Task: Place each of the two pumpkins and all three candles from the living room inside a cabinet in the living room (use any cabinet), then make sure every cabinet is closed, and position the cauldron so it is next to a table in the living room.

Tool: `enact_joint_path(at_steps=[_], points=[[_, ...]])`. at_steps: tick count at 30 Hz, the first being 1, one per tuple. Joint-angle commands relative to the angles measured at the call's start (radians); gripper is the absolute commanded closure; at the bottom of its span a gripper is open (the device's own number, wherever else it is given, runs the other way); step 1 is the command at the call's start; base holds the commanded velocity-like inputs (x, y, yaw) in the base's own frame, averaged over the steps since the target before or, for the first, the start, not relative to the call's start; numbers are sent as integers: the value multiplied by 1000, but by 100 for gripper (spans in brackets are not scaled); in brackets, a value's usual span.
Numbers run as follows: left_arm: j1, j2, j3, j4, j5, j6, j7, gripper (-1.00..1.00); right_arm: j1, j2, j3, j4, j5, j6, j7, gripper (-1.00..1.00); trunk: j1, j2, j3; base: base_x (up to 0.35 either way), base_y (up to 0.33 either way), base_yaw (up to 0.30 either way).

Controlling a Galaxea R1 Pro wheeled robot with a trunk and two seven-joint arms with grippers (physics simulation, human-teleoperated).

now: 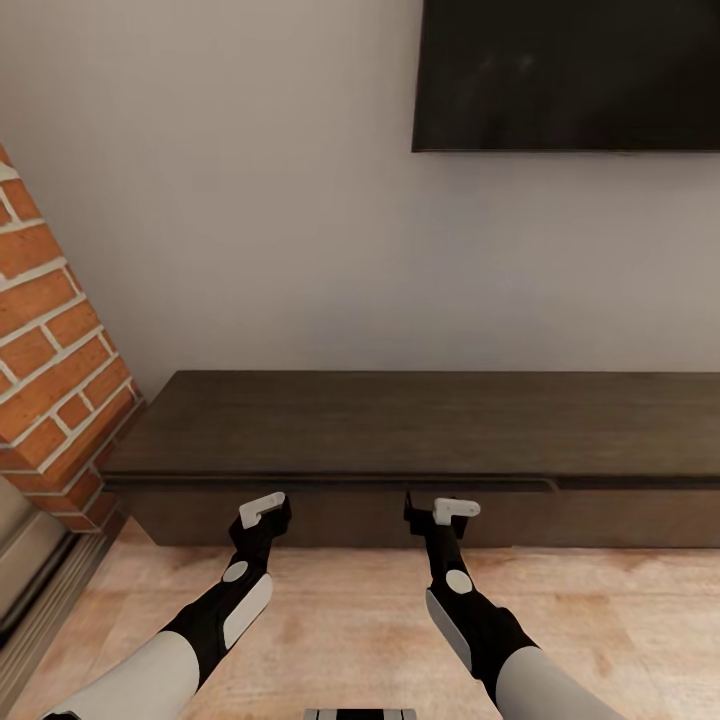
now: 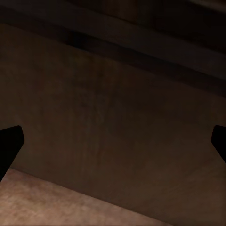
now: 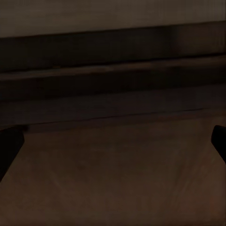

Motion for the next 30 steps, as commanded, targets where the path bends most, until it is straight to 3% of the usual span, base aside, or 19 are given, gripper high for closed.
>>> enact_joint_path(at_steps=[1, 10, 26, 30], points=[[-1, 1, -8, 0, 8, -6, 7, -100, -1, -1, 8, 0, -10, -5, -6, -100, 0, 0, -1, 77, 0, 0], [-1, 1, -9, 0, 8, -7, 7, -100, -1, -1, 8, 1, -10, -5, -6, -100, 0, 0, -1, -43, 0, 0], [-1, 1, -9, 0, 8, -4, 6, -100, -1, -2, 8, 4, -8, 7, -5, -100, 0, 0, -1, -318, 0, 0], [-1, 1, -9, 1, 9, 5, 5, -100, -1, -2, 11, 3, -6, 53, -4, -100, 0, 0, -1, -331, 0, 0]])
